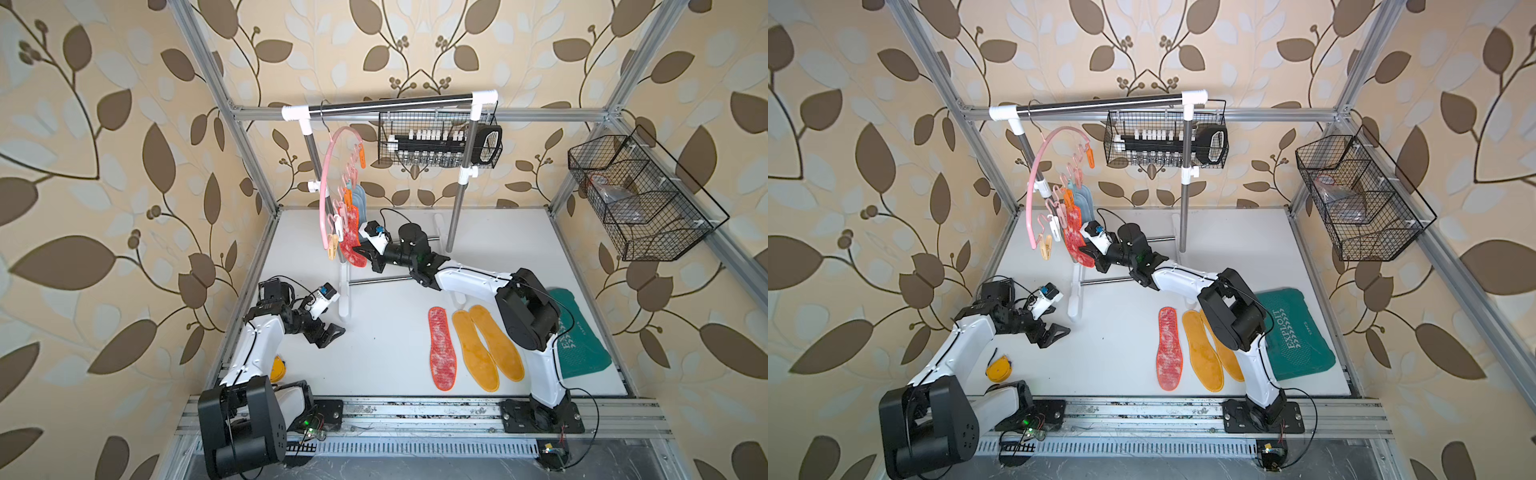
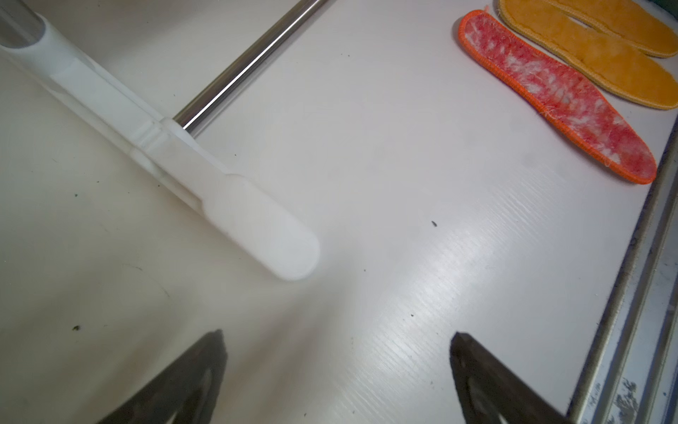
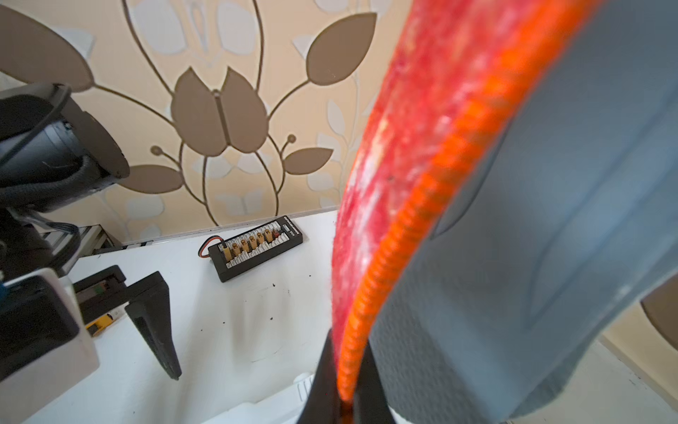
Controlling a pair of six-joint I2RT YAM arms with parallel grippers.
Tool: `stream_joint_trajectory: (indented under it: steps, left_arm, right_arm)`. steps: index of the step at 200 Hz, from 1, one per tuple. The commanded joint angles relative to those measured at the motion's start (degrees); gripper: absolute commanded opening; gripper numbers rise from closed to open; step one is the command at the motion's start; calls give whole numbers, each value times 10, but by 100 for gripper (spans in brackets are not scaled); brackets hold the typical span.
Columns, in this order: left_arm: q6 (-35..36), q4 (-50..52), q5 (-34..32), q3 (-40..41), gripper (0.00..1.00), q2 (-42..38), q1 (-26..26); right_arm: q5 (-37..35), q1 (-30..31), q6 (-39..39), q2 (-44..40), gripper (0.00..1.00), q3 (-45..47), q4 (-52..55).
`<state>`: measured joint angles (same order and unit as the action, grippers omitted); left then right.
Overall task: Take the shoe insoles off the hanger
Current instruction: Remove the insole from the hanger.
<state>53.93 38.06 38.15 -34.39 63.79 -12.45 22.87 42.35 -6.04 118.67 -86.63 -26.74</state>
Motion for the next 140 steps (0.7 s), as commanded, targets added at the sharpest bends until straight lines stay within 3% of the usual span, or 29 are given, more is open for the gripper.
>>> stream_joint_trajectory:
  steps: [1, 140]
  left_arm:
    - [9, 15, 28, -4, 98, -14, -5]
    - [13, 33, 57, -9, 98, -39, -8]
  right_arm:
    - [-27, -2, -1, -53, 0, 18, -32]
    - [-69, -2, -21, -231, 0, 164, -60]
